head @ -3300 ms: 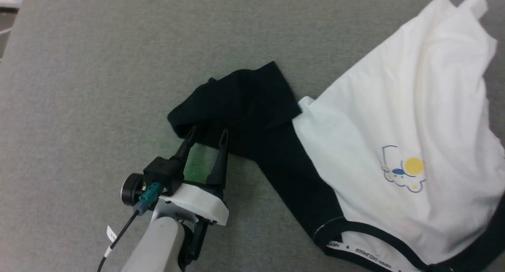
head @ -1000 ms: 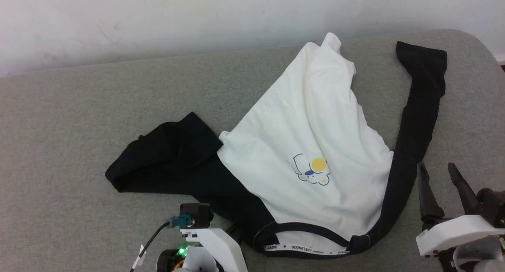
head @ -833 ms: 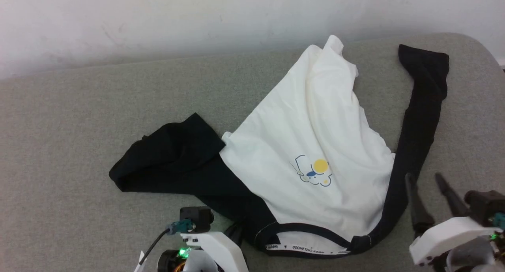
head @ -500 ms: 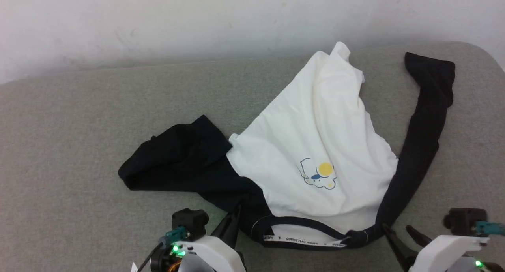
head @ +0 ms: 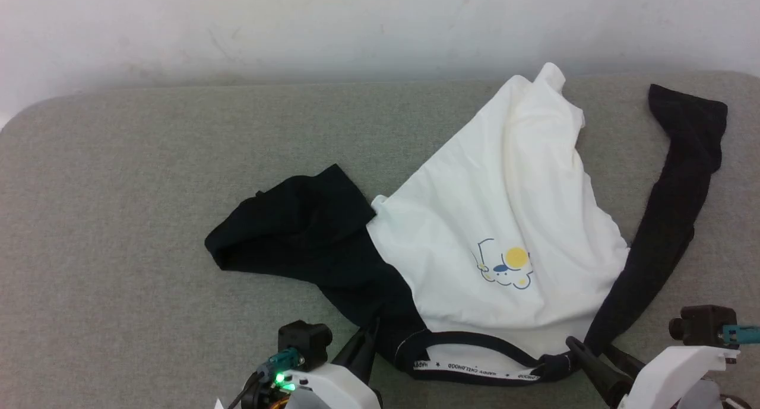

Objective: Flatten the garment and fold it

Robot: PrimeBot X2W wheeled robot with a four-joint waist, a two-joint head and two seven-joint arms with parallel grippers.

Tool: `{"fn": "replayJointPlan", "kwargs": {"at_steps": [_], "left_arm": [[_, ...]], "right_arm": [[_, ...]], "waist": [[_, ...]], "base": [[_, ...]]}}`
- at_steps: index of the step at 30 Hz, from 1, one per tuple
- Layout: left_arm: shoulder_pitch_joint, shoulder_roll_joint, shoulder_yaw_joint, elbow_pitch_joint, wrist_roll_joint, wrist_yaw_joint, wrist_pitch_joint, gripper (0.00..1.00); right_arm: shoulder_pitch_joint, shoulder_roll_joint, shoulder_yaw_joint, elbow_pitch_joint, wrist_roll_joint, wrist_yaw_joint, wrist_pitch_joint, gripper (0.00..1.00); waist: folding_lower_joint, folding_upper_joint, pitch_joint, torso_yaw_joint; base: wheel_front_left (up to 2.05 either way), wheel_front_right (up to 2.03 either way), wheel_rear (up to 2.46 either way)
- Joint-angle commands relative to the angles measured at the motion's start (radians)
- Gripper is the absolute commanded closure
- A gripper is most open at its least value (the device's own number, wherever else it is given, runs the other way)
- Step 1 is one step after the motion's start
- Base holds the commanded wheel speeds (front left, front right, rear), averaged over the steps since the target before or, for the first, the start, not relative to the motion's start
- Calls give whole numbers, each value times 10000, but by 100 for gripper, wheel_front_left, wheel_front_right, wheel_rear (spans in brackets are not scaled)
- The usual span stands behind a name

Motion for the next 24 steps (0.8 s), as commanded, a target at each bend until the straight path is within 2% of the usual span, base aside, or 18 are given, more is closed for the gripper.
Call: {"fn": "replayJointPlan", "kwargs": {"at_steps": [1,6,9,18,19,20,21,24], "left_arm": [[-27,-21,-41,84,33,-33,-117,100],[-56,-56,-113,225,27,-31,-241,100],[-95,-69,-167,270,37,-57,-282,100],[-204,-166,-315,381,-48,-86,-480,100],[-198,-171,-325,396,-65,-87,-487,100],[-187,-171,-329,412,-81,-88,-494,100],[-173,-163,-328,427,-95,-87,-501,100],[-86,-116,-304,475,-174,-85,-490,100]], "right_arm": [[-42,26,73,-112,90,-7,6,0],[36,27,154,46,-554,-7,275,0],[12,27,143,272,-552,-7,368,0],[-210,27,-123,1407,-1107,-7,241,0],[-212,27,-168,1509,-1069,-7,195,49],[-213,27,-202,1592,-1058,-7,138,81],[-215,27,-225,1641,-1059,-7,72,100],[-193,27,-266,1617,-851,-7,-79,100]], "waist": [[-1,0,-27,87],[-1,0,-62,176],[-1,0,-71,230],[-1,0,-50,498],[-1,0,-56,514],[-1,0,-68,524],[-1,0,-83,527],[-1,0,-195,483]], "base": [[0,0,0],[0,0,0],[0,0,0],[0,0,0],[0,0,0],[0,0,0],[0,0,0],[0,0,0]]}}
